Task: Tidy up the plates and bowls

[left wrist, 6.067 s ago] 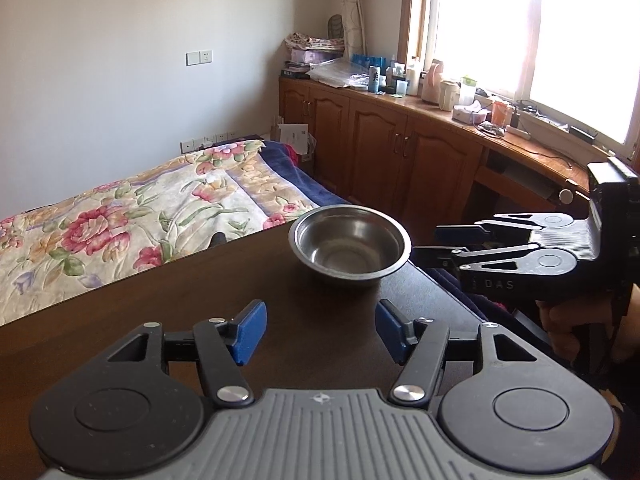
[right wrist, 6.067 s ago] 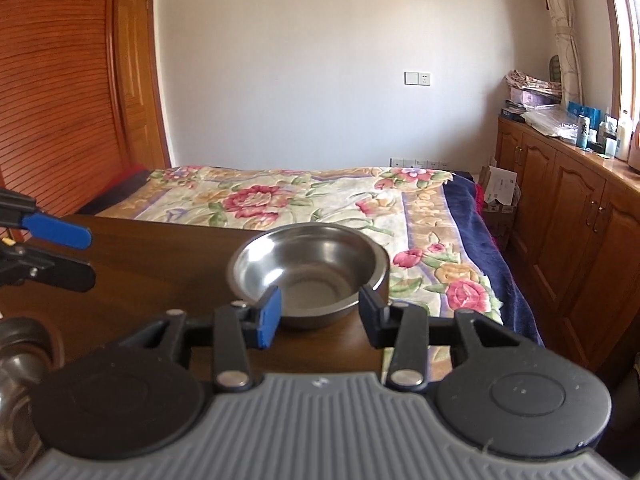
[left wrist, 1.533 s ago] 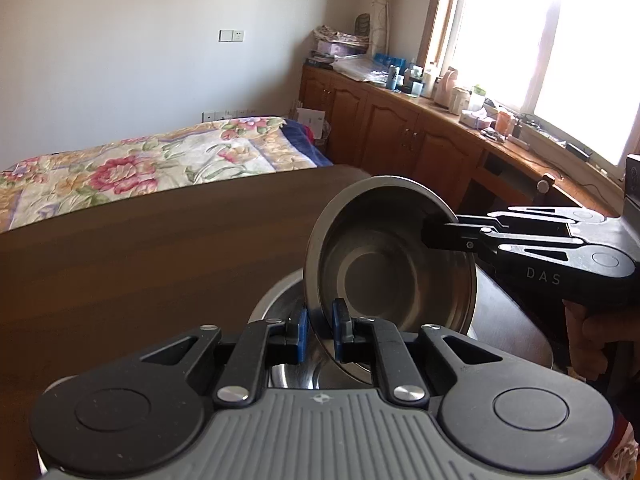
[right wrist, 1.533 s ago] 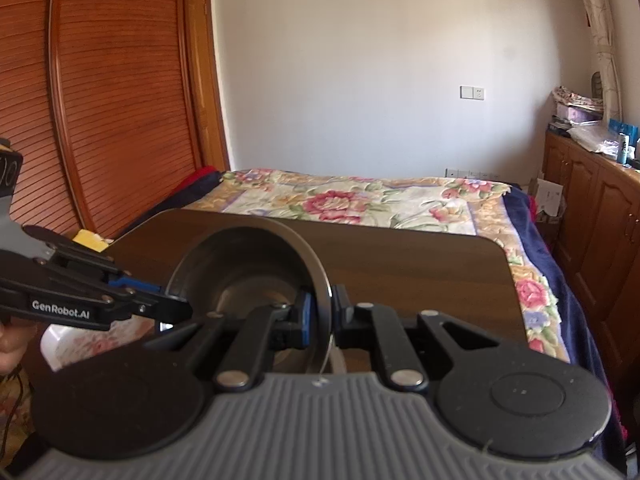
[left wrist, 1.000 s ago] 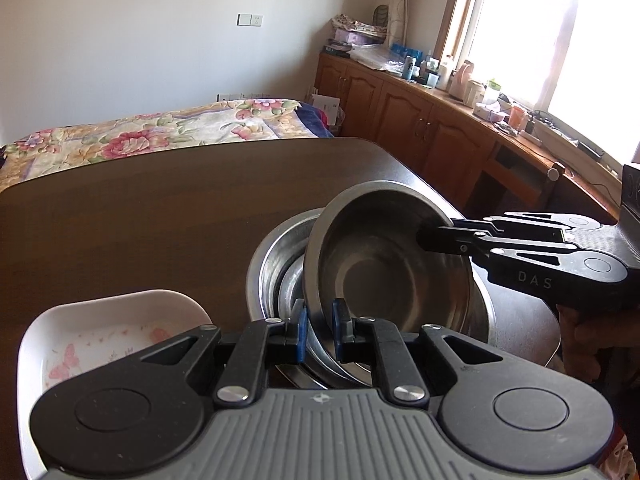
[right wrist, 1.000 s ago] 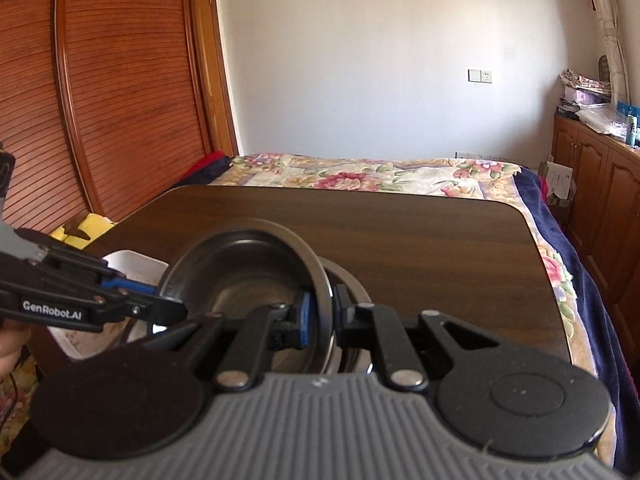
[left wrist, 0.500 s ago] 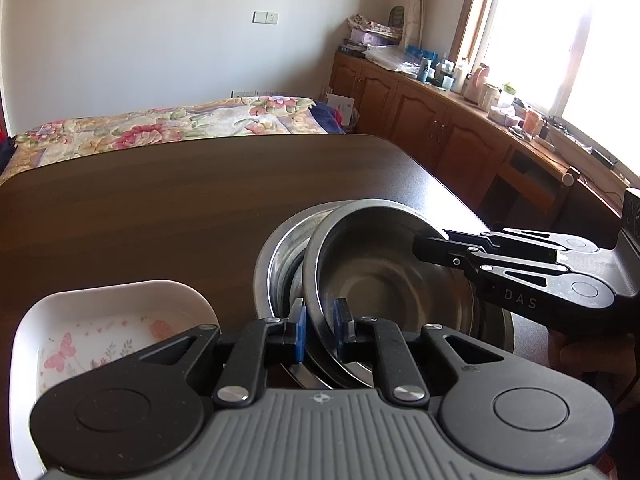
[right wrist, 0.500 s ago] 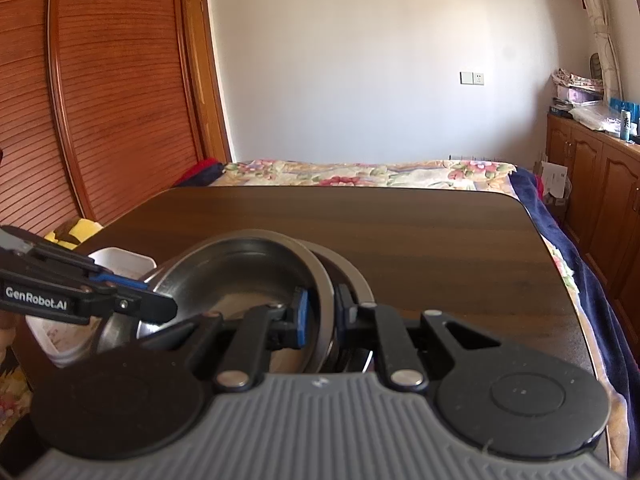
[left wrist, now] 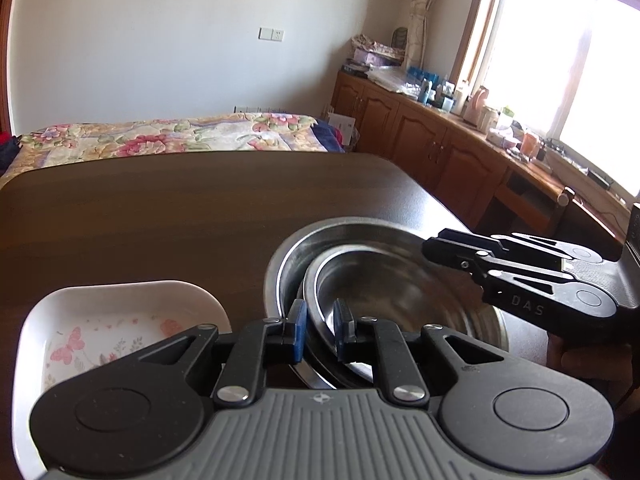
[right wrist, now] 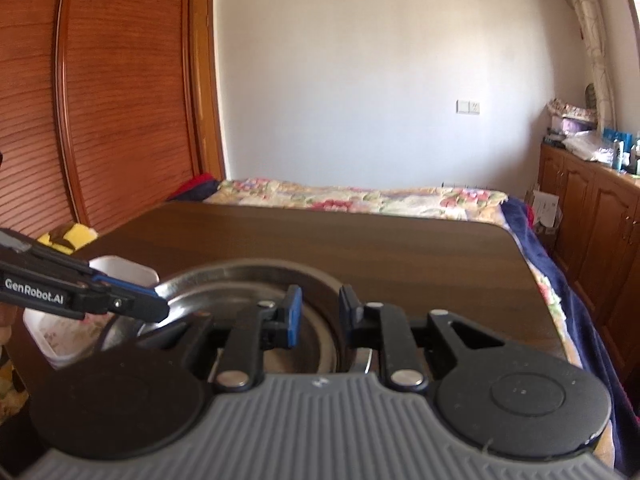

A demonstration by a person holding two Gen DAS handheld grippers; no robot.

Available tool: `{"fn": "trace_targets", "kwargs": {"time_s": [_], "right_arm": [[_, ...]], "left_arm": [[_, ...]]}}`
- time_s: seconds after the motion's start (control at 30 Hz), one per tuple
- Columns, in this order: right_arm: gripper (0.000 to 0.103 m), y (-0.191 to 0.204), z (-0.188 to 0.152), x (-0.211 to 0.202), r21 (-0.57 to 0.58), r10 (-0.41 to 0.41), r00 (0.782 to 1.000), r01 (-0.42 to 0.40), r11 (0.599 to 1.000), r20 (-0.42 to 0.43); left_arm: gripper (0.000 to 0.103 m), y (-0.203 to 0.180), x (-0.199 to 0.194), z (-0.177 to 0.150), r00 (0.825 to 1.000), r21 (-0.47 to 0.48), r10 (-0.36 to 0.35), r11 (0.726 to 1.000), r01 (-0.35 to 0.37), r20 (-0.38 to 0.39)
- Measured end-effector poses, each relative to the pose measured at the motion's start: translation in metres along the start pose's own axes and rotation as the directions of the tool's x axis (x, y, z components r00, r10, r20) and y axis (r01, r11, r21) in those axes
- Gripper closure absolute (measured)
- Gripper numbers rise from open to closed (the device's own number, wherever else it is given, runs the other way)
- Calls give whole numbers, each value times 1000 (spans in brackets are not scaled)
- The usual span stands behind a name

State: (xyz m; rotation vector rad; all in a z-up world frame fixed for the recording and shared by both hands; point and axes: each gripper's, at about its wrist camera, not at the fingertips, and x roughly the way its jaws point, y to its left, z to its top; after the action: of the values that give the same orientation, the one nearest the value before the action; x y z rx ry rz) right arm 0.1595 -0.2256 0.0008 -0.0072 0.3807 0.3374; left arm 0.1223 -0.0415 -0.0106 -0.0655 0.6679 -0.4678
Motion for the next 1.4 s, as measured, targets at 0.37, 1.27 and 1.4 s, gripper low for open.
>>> {"fn": "trace_targets", "kwargs": {"time_s": [0.37, 1.27, 1.4], "right_arm": [[80, -5, -19, -12, 102, -75, 993, 66, 993, 87], [22, 5, -42, 1, 110, -74, 993, 64, 992, 90], [29, 9, -43, 1, 83, -73, 994, 66, 994, 85]], "left_arm": [[65, 0, -26, -16, 988, 30, 46, 998, -51, 148], [42, -13, 3, -42, 981, 65, 79, 994, -91, 179], [57, -13, 6, -42, 983, 60, 79, 994, -90, 168]]}}
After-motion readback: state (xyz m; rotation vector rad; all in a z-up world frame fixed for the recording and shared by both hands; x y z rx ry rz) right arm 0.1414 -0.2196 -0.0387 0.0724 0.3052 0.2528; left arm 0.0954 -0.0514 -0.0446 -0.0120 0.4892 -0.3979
